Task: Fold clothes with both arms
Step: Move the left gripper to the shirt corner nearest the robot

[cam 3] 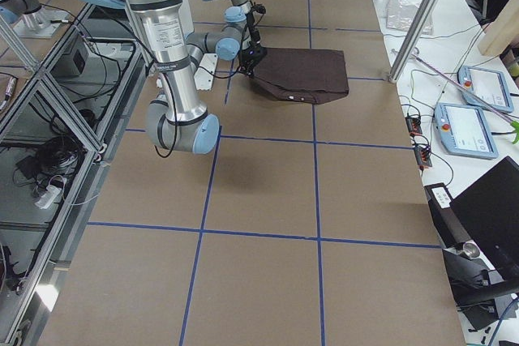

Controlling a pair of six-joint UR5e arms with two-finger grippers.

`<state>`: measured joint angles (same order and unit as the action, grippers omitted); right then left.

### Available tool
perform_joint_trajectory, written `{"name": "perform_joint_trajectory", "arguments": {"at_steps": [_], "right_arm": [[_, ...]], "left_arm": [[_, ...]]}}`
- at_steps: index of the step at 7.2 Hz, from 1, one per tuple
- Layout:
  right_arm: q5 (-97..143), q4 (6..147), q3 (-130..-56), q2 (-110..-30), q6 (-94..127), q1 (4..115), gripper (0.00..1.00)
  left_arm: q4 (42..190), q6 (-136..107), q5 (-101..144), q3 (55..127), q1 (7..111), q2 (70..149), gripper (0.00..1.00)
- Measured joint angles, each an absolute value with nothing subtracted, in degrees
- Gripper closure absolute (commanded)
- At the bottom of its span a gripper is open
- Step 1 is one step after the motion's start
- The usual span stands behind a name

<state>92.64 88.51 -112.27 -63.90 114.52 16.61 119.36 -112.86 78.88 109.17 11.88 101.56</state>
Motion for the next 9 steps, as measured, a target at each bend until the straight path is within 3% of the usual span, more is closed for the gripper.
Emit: {"name": "perform_joint_trajectory", "arguments": {"at_steps": [1,2,3,7,9], "right_arm": [[92.6,88.5,-112.3,-63.9,114.5,16.6,1.00],[92.6,88.5,-112.3,-64.0,114.5,16.6,1.00],[92.6,88.5,-112.3,-64.0,114.5,16.6,1.00],[92.6,88.5,-112.8,-64.4,114.7,16.3,1.00],[92.5,89.0,-117.7,-66.5,117.6,13.7,1.00]], "left_arm": [[118.6,-112.9,78.9,109.3,11.4,101.6,0.54],[118.2,-113.0,79.0,109.4,11.1,101.6,0.87],[118.1,-113.0,79.1,109.5,11.0,101.6,1.00],[117.8,-113.1,79.3,111.3,10.1,101.6,1.00],[113.9,-113.1,80.2,117.2,8.7,101.4,1.00]]}}
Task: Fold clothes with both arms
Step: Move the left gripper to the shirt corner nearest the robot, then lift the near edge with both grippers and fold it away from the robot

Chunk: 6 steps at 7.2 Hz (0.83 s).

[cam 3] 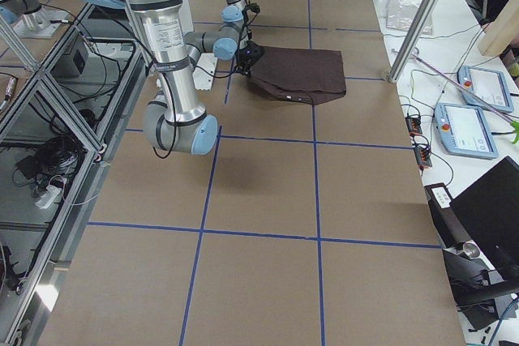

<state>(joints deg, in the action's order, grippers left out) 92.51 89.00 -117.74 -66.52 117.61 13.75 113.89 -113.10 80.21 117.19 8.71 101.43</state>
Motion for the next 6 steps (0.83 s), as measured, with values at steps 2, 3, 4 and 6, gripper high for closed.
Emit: {"name": "perform_joint_trajectory", "arguments": {"at_steps": [2,3,4,6], "right_arm": [[92.6,90.7,-124.7,-68.8,119.0,12.8,1.00],[93.2,91.2,-125.3,-68.4,117.9,14.4,1.00],[94.9,91.3,-124.5,-67.8,115.5,17.9,1.00],[100.3,91.1,-118.9,-64.1,109.7,27.0,1.00]], "left_arm": [[106.1,-112.8,84.0,125.4,8.0,102.1,1.00],[103.8,-112.0,85.8,126.8,9.5,103.4,1.00],[102.4,-109.1,86.9,126.9,13.2,105.1,1.00],[101.7,-103.2,87.8,123.2,21.0,109.5,1.00]]}}
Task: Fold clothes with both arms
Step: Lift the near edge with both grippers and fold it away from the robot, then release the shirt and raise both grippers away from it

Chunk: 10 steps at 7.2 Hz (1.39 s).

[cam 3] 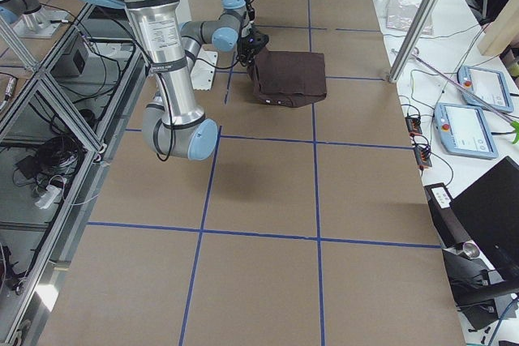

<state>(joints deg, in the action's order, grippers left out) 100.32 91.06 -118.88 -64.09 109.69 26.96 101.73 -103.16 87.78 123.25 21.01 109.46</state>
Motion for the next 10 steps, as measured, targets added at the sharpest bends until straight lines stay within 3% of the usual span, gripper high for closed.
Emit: {"name": "perform_joint_trajectory", "arguments": {"at_steps": [3,4,5,6,8,10], "right_arm": [[104.5,89.6,-104.6,-56.4,103.5,35.6,1.00],[106.2,85.9,-98.0,-54.1,101.3,37.7,1.00],[108.2,80.1,-90.0,-51.8,98.3,39.7,0.02],[109.9,74.2,-80.7,-48.5,94.7,41.6,0.00],[113.9,67.5,-65.5,-41.3,84.7,46.5,0.00],[120.8,66.3,-61.7,-39.6,77.2,52.1,0.00]], "left_arm": [[103.0,-98.6,87.8,111.8,28.4,115.9,1.00],[105.2,-97.0,87.8,105.9,30.7,118.4,0.84],[109.4,-95.4,87.8,97.6,32.9,121.3,0.46],[114.4,-92.5,87.6,87.9,35.2,124.5,0.00],[122.2,-83.9,87.5,75.7,40.4,127.7,0.00],[124.6,-79.2,88.0,74.8,43.0,127.5,0.00]]}}
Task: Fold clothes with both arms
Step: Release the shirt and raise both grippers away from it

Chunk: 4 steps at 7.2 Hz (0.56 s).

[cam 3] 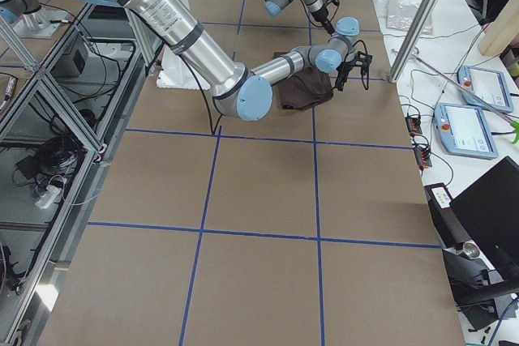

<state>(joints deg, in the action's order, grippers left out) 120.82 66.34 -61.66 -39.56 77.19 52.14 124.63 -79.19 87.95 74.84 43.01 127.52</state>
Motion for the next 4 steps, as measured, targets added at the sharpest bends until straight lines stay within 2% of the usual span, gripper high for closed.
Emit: {"name": "perform_joint_trajectory", "arguments": {"at_steps": [2,3,4], "right_arm": [[122.8,66.3,-64.3,-41.3,75.7,53.4,0.00],[123.0,66.4,-68.1,-44.0,76.3,53.4,0.00],[123.0,66.5,-71.4,-46.5,76.6,53.5,0.00]], "left_arm": [[125.1,-78.9,88.6,80.6,42.6,125.1,0.00],[125.1,-80.2,89.7,83.9,40.4,124.6,0.97],[124.5,-82.6,90.3,85.5,37.7,125.1,1.00]]}}
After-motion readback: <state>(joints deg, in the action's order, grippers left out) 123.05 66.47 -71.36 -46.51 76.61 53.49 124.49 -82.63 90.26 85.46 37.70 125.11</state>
